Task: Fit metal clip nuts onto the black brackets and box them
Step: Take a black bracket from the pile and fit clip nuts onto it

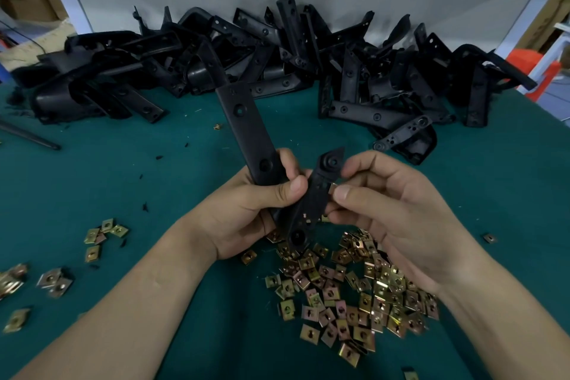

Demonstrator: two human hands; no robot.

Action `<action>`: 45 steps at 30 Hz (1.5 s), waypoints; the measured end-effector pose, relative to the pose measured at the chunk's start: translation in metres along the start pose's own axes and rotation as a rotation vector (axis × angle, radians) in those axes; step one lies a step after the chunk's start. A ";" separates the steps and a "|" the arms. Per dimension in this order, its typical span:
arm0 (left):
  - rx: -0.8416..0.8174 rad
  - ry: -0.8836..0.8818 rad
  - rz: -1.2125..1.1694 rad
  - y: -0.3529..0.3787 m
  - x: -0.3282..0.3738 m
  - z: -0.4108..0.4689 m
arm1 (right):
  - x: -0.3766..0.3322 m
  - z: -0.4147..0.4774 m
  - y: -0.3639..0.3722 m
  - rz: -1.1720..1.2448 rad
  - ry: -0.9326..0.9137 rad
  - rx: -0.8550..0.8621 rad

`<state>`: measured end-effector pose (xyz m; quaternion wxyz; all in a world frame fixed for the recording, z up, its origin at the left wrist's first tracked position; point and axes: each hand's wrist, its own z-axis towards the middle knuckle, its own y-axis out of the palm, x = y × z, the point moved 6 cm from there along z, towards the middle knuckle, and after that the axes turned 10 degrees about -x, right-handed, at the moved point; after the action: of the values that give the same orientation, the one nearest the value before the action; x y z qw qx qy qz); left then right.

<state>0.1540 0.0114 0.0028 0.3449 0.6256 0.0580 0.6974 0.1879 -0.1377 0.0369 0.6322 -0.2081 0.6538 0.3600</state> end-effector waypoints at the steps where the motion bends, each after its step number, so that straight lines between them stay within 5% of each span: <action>1: 0.010 -0.006 0.010 0.000 0.000 0.000 | 0.000 0.000 0.000 0.000 -0.005 0.001; 14: 0.001 0.040 -0.041 0.001 0.002 0.000 | 0.002 0.001 0.002 0.093 -0.077 0.031; 31: 0.085 -0.021 0.166 -0.001 -0.001 0.001 | 0.009 0.001 0.001 -0.107 -0.047 0.023; 35: 0.196 0.099 -0.001 -0.010 0.006 0.000 | 0.002 0.000 -0.012 -0.572 -0.043 0.090; 38: 0.245 0.169 -0.125 -0.017 0.009 -0.001 | 0.011 -0.002 -0.008 -1.117 0.098 -0.183; 45: 0.232 0.147 -0.075 -0.018 0.006 0.001 | 0.018 -0.005 -0.003 -1.249 0.126 -0.292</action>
<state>0.1624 0.0280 -0.0017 0.2910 0.6059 0.1869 0.7165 0.1844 -0.1405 0.0185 0.6480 -0.6544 0.3896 -0.0035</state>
